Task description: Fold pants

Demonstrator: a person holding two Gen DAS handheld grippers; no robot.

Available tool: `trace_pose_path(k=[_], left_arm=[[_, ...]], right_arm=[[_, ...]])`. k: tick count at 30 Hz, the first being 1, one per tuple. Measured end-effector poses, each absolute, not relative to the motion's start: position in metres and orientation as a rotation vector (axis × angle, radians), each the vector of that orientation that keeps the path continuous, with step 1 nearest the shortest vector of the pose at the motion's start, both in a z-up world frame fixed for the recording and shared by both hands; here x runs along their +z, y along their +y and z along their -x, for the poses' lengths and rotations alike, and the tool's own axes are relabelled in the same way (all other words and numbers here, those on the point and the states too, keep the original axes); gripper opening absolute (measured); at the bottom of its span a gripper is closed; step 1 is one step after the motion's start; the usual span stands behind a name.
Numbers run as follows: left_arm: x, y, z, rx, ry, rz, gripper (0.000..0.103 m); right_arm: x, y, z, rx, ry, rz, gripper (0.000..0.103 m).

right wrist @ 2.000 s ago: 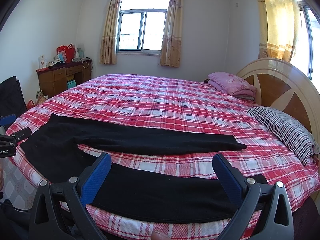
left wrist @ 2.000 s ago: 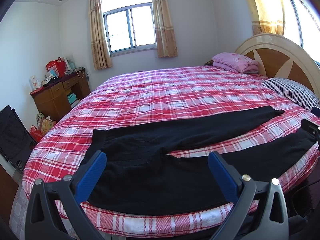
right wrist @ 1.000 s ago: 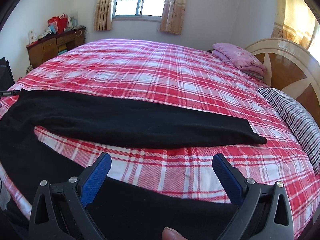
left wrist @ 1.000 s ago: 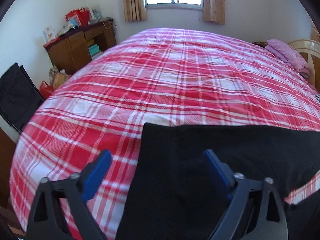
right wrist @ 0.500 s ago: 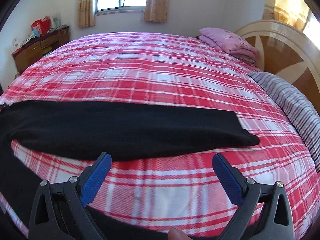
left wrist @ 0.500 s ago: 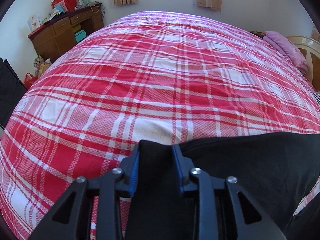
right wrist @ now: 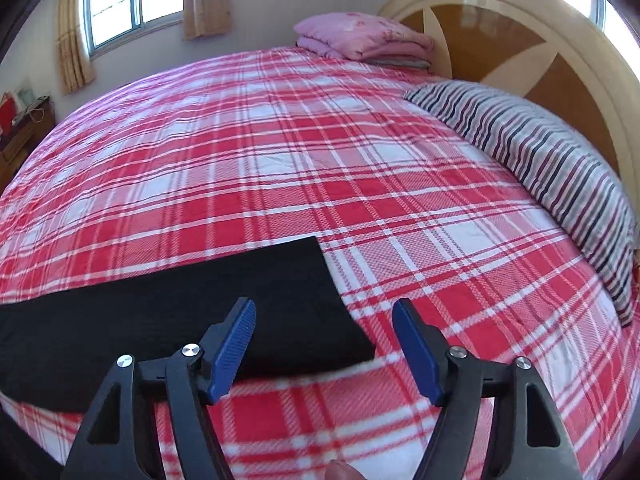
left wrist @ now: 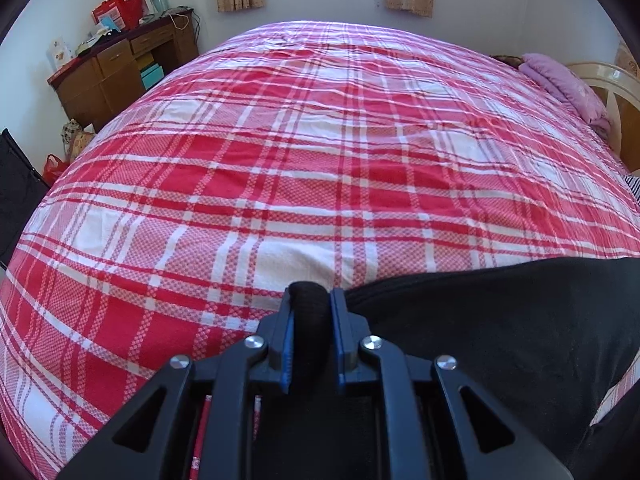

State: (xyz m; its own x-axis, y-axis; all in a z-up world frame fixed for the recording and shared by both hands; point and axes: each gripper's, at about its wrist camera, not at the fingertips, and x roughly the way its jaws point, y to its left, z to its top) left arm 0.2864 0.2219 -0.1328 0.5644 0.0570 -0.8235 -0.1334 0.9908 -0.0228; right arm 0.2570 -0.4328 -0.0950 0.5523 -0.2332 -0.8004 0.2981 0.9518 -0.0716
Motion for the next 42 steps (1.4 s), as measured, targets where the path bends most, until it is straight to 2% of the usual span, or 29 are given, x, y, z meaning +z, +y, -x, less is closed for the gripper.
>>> trace_pose_path(k=[11,14,15,17,20,33,42], left_arm=[[-0.134,0.215,-0.293,0.129,0.980,0.048,0.017],[-0.134,0.213,-0.297,0.131,1.006,0.029,0.017],[-0.133,0.213,-0.299,0.129,1.010,0.026,0.017],[-0.133,0.213,-0.300,0.127,1.008,0.027,0.017],[-0.133,0.216,-0.301,0.108,0.988,0.042,0.014],[-0.094,0.237,-0.263,0.003,0.784,0.192,0.013],[-0.069,0.247,-0.218,-0.065,0.655,0.258,0.013]], right_arm=[[-0.135,-0.467,-0.325,-0.269,1.041,-0.146,0.072],[-0.145,-0.467,-0.332,-0.234,1.075,-0.134,0.057],[-0.144,-0.466,-0.332,-0.217,1.072,-0.129,0.038],[-0.142,-0.460,-0.333,-0.155,1.069,-0.139,0.018],[-0.136,-0.448,-0.332,-0.147,1.055,-0.086,0.008],[-0.044,-0.440,-0.252,-0.021,0.703,-0.119,0.006],[-0.017,-0.444,-0.163,0.061,0.537,-0.164,0.005]])
